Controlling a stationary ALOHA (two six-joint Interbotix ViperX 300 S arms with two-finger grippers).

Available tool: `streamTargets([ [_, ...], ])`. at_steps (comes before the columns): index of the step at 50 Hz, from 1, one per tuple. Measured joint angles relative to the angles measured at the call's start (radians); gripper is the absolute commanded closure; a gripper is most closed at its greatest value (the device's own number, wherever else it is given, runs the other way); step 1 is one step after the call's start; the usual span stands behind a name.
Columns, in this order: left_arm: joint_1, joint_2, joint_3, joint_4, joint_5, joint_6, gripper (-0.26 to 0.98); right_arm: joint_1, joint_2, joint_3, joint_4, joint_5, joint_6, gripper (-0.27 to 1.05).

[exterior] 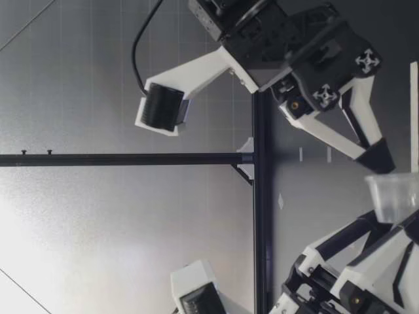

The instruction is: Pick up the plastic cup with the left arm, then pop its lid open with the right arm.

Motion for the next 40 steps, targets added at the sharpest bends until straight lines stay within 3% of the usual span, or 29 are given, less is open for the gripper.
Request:
streamTargets([
  [29, 0.0, 0.0, -0.009, 0.0, 0.055, -0.006, 0.19, 0.0, 0.0, -0.002, 0.002, 0.014, 0.002, 0.87],
  [40, 0.002, -0.015, -0.015, 0.0, 0.098, -0.002, 0.35, 0.0, 0.0, 0.0, 0.002, 0.014, 0.002, 0.87],
])
